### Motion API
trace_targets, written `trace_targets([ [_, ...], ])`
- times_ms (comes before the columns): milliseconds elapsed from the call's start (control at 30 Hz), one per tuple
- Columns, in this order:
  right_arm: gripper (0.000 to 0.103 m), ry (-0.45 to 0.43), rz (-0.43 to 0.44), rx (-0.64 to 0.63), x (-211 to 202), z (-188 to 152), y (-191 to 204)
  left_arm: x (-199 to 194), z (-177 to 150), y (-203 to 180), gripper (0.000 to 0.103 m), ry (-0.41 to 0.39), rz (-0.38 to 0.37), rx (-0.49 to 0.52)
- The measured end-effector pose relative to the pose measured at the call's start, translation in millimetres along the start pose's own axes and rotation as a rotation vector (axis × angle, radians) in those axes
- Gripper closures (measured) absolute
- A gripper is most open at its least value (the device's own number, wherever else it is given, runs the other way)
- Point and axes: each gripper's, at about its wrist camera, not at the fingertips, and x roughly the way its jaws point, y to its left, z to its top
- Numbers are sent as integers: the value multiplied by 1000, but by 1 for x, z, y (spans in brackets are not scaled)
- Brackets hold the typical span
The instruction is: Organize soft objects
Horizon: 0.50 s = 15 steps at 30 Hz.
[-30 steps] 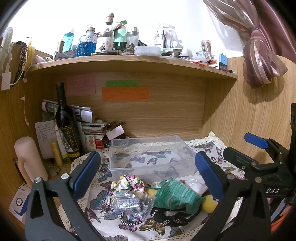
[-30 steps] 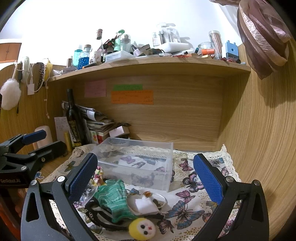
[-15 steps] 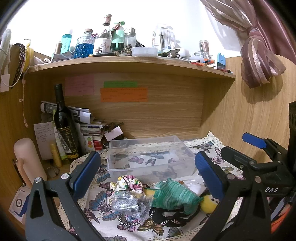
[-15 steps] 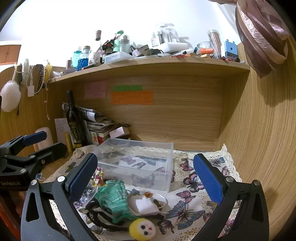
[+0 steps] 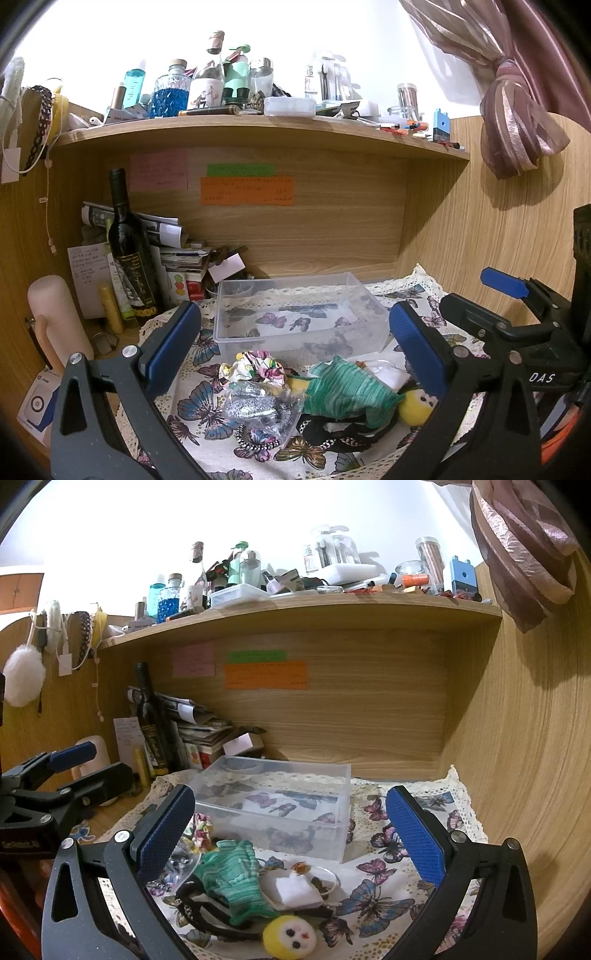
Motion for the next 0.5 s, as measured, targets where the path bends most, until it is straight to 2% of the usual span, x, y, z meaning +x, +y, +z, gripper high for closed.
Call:
trace_targets([
  [500,0,-6,48,-11,-1,-4,2,-2,1,-3,0,-2,-22,-9],
])
